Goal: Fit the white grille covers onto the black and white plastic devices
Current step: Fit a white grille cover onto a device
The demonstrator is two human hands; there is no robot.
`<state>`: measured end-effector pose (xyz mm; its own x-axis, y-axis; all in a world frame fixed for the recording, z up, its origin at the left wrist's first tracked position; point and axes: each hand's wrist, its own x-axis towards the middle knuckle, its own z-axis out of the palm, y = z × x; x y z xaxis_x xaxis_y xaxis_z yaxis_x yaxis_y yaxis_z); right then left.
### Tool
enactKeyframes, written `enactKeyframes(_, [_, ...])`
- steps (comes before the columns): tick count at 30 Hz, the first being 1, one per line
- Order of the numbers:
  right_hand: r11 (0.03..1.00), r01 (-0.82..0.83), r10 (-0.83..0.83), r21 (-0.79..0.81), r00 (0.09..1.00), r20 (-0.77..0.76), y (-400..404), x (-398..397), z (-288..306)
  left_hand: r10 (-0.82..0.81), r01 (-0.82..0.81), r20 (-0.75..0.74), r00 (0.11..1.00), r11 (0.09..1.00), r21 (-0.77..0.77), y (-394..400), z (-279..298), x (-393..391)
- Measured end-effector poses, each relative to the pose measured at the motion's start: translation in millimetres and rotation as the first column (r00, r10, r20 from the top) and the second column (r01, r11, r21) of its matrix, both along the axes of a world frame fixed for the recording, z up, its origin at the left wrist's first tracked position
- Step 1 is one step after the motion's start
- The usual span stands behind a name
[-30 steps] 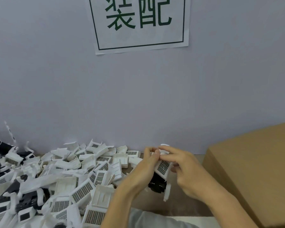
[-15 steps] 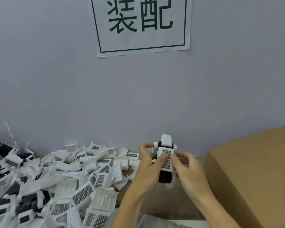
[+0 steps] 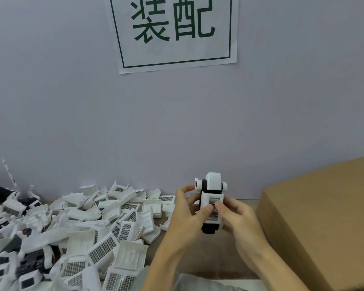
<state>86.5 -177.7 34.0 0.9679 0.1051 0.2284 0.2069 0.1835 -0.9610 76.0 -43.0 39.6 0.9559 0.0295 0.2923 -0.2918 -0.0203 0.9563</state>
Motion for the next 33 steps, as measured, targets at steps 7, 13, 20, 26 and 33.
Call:
enactKeyframes(7, [0.95,0.234,-0.2,-0.209,0.965,0.171,5.9,-2.1,-0.1,0.038,-0.04,0.085,0.996,0.999,0.021,-4.5,1.5,-2.4])
enactKeyframes(13, [0.861,0.248,-0.175,-0.444,0.964,0.199,9.8,-2.4,-4.1,-0.011,0.006,0.065,0.998,0.997,0.082,-2.7,0.6,-3.1])
enactKeyframes(20, [0.893,0.303,-0.231,-0.333,0.943,0.238,13.1,-9.5,-1.3,0.156,-0.15,0.076,0.985,0.986,-0.079,-7.0,-0.4,-0.6])
enactKeyframes(26, [0.878,0.262,-0.203,-0.399,0.962,0.185,11.3,-6.6,-4.7,0.172,-0.173,-0.016,0.985,0.974,-0.147,-9.5,1.8,2.4])
enactKeyframes(33, [0.906,0.19,-0.155,-0.379,0.98,0.122,18.6,-6.3,-8.7,0.351,-0.359,-0.078,0.933,0.901,-0.244,-10.6,-7.4,7.8])
